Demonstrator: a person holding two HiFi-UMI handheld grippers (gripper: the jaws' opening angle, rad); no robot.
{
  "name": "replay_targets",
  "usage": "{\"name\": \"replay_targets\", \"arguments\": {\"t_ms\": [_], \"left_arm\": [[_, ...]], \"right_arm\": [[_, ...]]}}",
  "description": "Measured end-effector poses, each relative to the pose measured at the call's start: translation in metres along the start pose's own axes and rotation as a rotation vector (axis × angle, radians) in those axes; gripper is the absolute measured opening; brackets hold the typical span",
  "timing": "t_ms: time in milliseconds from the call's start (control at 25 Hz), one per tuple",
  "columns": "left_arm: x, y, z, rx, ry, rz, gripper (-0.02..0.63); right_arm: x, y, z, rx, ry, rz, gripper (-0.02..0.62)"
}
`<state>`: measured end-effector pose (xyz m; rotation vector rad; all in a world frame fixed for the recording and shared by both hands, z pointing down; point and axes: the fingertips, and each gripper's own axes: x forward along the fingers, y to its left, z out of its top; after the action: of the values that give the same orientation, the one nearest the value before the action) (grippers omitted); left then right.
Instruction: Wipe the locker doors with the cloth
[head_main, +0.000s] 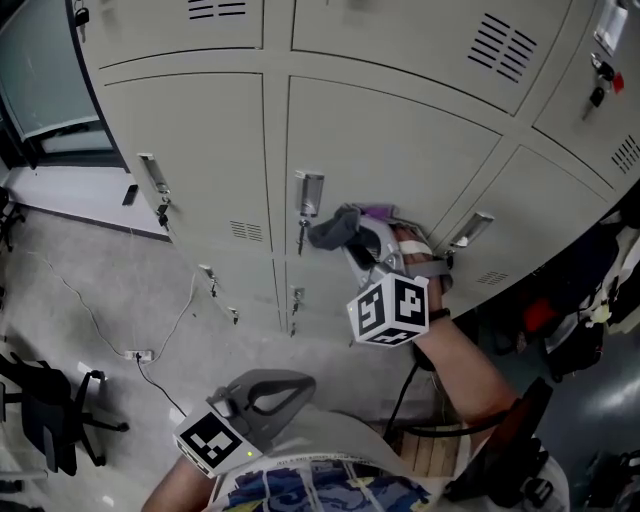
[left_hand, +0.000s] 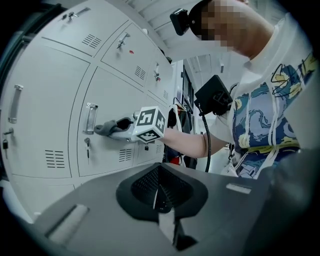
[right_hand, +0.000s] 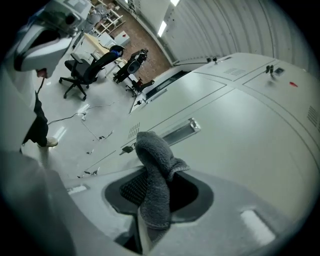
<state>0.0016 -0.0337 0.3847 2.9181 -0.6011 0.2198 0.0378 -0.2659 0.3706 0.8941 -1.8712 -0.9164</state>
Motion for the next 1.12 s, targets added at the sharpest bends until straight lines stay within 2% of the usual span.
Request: {"name": "replay_targets", "arguments": {"t_ms": [360,720,920,1120], "left_arm": [[-0.016,0.02,0.001,0.003,0.004,-0.038,0.002],[-0.029,0.039,-0.001,0.005,0.014,-0.091,0.002],[-0.032,0.047,0.004,0.009,0.012,-0.133,0.002],[-0.035,0.048,0.009,0.021,0.005,-0.178,0.002]], "right_arm": [[0.036,0.079,-0.035,0.027,0.101,0.136,0.114],[0.061,0.138,-0.063,0.023,0.178,0.25,0.114],[0.067,0.155,-0.072,-0.011,0.218,0.289,0.114],[0.05,0.142,-0.061,-0.008,0.229,0.28,0.114]]}}
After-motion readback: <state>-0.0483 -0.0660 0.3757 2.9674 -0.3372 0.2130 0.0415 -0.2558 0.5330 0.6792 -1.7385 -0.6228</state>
